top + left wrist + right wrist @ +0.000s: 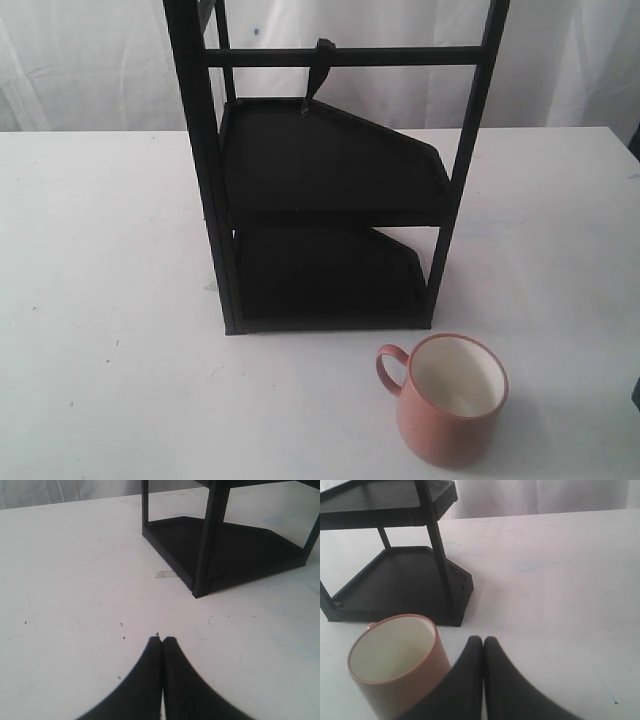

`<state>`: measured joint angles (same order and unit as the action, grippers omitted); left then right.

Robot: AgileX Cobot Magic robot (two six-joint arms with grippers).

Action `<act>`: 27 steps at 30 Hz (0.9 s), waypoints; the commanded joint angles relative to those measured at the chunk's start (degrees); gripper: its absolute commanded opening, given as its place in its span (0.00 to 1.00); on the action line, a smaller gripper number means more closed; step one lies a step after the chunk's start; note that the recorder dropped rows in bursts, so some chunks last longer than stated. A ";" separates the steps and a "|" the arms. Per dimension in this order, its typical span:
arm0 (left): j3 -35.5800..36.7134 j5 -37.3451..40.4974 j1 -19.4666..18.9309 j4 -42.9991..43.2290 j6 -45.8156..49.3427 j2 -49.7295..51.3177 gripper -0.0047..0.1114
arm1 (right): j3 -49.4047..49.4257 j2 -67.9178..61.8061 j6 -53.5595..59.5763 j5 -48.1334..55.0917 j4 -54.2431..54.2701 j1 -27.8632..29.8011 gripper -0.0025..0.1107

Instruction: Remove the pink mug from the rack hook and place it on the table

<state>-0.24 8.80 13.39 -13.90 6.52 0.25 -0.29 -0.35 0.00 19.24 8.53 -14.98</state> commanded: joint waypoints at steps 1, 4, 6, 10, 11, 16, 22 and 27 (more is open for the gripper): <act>0.24 -0.15 -0.14 -0.16 -0.33 -0.25 0.04 | 0.29 0.35 0.00 -0.06 -0.34 0.28 0.02; 0.24 -0.15 -0.14 -0.16 -0.33 -0.25 0.04 | 0.29 0.35 0.00 -0.06 -0.34 0.28 0.02; 0.24 -0.15 -0.14 -0.16 -0.33 -0.25 0.04 | 0.29 0.35 0.00 -0.06 -0.34 0.28 0.02; 0.24 -0.15 -0.14 -0.16 -0.33 -0.25 0.04 | 0.29 0.35 0.00 -0.06 -0.34 0.28 0.02; 0.24 -0.15 -0.14 -0.16 -0.33 -0.25 0.04 | 0.29 0.35 0.00 -0.06 -0.34 0.28 0.02; 0.24 -0.15 -0.14 -0.16 -0.33 -0.25 0.04 | 0.29 0.35 0.00 -0.06 -0.34 0.28 0.02; 0.24 -0.15 -0.14 -0.16 -0.33 -0.25 0.04 | 0.29 0.35 0.00 4.30 -0.24 0.28 0.02; 0.24 -0.15 -0.14 -0.16 -0.33 -0.25 0.04 | 0.29 0.35 0.00 4.51 0.27 0.28 0.02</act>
<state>-0.24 8.80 13.39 -13.90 6.52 0.25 -0.29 -0.35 0.00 23.72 8.64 -14.98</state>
